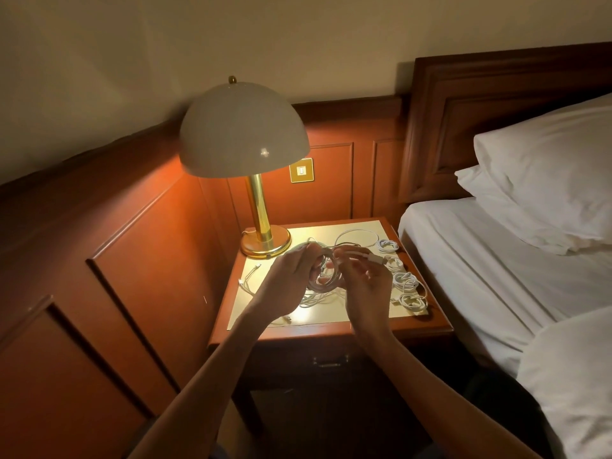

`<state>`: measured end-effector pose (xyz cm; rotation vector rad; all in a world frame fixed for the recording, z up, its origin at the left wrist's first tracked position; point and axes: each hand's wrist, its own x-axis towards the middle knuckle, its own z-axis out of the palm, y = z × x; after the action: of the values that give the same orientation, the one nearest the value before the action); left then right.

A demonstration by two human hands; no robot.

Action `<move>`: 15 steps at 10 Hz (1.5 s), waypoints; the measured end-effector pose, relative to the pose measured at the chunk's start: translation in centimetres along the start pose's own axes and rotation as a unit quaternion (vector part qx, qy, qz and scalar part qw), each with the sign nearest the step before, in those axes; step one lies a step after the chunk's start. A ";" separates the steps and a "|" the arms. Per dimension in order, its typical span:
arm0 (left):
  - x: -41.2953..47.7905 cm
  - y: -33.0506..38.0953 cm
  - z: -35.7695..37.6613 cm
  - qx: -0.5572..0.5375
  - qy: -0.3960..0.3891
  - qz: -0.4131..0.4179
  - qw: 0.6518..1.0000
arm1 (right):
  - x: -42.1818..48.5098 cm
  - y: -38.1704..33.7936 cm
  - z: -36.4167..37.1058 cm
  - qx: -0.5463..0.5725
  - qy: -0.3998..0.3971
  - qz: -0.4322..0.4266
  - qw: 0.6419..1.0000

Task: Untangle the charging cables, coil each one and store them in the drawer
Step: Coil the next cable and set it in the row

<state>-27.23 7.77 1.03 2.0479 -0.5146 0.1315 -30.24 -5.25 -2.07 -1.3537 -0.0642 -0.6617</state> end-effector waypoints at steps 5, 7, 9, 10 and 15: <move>-0.8 0.5 0.6 0.131 0.067 0.084 0.986 | 3.0 -2.7 -5.3 -0.392 -0.186 -0.132 0.891; -0.3 2.0 0.4 0.032 0.030 0.009 0.999 | 2.5 -1.2 -4.4 -0.445 -0.126 -0.260 0.848; -0.4 1.9 0.4 0.004 0.026 -0.029 0.999 | 3.3 -1.0 -4.0 -0.050 -0.179 0.095 0.978; -0.7 1.2 0.6 0.069 0.047 0.072 0.994 | 3.6 -0.8 -4.3 0.025 -0.217 0.178 0.959; 0.7 0.5 0.2 0.148 0.110 0.118 0.976 | 3.6 -0.9 -3.3 0.234 -0.203 0.375 0.874</move>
<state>-26.84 7.14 1.52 2.2167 -0.6254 0.6017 -28.84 -9.76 -0.62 -0.9099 -0.0275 0.2963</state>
